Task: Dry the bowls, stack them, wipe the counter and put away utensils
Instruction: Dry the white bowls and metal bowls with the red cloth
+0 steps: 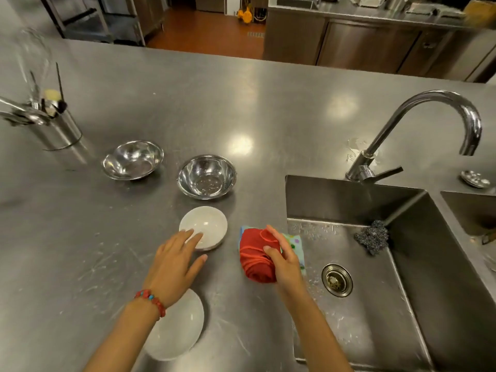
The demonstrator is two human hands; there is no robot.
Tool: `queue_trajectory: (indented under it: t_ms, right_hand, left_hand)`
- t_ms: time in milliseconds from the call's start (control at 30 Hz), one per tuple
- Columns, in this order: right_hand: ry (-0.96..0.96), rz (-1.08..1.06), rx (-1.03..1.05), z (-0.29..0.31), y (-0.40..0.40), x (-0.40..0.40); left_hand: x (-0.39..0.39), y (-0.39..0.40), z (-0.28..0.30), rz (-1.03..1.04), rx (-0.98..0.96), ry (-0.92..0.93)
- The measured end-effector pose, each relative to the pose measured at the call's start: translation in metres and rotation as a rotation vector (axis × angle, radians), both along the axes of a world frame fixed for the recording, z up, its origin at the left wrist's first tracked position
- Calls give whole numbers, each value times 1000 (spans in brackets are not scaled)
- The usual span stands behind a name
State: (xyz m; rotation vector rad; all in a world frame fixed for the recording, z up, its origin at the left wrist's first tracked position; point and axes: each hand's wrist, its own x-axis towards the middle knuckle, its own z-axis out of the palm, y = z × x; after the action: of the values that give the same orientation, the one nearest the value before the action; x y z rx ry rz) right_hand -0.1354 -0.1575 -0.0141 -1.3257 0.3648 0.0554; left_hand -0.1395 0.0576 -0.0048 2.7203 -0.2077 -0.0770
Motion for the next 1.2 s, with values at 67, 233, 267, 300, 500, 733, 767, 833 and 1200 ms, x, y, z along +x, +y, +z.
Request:
queue_trajectory:
  t_ms: [67, 233, 267, 300, 500, 733, 767, 833, 1200]
  right_hand:
    - [16, 33, 13, -3, 12, -11]
    - [61, 106, 8, -9, 31, -38]
    - [64, 107, 14, -10, 34, -43]
    - [64, 102, 18, -12, 37, -49]
    - [86, 33, 19, -20, 69, -82]
    - [73, -133, -57, -29, 115, -115]
    - [73, -154, -67, -31, 118, -118]
    - [72, -194, -81, -33, 123, -124]
    - [98, -193, -153, -32, 123, -134]
  left_hand:
    - [-15, 14, -6, 38, -13, 7]
    - [-47, 43, -19, 101, -52, 18]
    - [-51, 48, -22, 105, -66, 21]
    - [-55, 55, -25, 103, -78, 25]
    - [-75, 85, -42, 52, -124, 85]
    - [-88, 110, -69, 43, -333, 199]
    - [-89, 109, -72, 65, -385, 232]
    - [-89, 106, -77, 104, -486, 303]
    - [-81, 93, -86, 359, -1166, 729]
